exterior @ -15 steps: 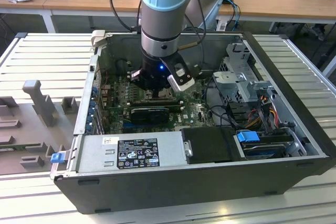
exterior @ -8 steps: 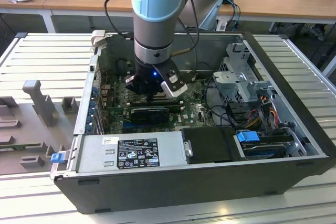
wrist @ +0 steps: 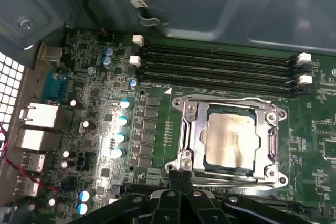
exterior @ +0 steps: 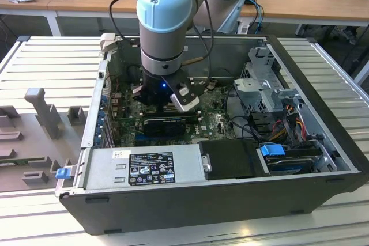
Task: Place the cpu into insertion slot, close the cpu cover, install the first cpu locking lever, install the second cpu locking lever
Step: 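Install the second cpu locking lever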
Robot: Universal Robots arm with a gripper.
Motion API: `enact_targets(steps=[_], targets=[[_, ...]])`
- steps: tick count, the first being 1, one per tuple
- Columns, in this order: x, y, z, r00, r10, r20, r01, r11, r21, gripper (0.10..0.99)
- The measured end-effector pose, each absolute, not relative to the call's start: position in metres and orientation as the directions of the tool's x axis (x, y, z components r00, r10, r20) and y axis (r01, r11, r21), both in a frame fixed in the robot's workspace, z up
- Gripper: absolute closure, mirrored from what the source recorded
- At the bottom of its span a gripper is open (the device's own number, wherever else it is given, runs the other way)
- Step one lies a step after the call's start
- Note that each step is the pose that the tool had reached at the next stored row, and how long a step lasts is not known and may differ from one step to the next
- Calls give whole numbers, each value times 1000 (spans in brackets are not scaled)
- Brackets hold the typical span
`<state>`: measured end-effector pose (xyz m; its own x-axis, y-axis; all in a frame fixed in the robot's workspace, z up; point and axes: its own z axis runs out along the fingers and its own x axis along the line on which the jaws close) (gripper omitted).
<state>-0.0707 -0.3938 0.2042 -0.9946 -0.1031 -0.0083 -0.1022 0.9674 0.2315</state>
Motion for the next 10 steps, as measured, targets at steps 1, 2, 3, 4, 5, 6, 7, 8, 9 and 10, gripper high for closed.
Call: enact_targets(steps=[1, 2, 3, 4, 5, 6, 7, 8, 9, 10], targets=[[-71, -394, 203, -995, -103, -9, -102, 967, 234, 980], [-72, -394, 202, -995, -103, -9, -102, 966, 237, 980], [-72, -394, 200, -995, -103, -9, -102, 965, 242, 980], [-73, -394, 199, -995, -103, -11, -102, 962, 253, 980], [-74, -394, 199, -995, -103, -11, -102, 960, 259, 980], [-74, -394, 198, -995, -103, -12, -102, 959, 263, 980], [-75, -394, 197, -995, -103, -12, -102, 958, 267, 980], [-76, -394, 197, -995, -103, -13, -102, 957, 271, 980], [-76, -394, 197, -995, -103, -13, -102, 957, 273, 980], [-76, -394, 196, -995, -103, -13, -102, 956, 274, 980]])
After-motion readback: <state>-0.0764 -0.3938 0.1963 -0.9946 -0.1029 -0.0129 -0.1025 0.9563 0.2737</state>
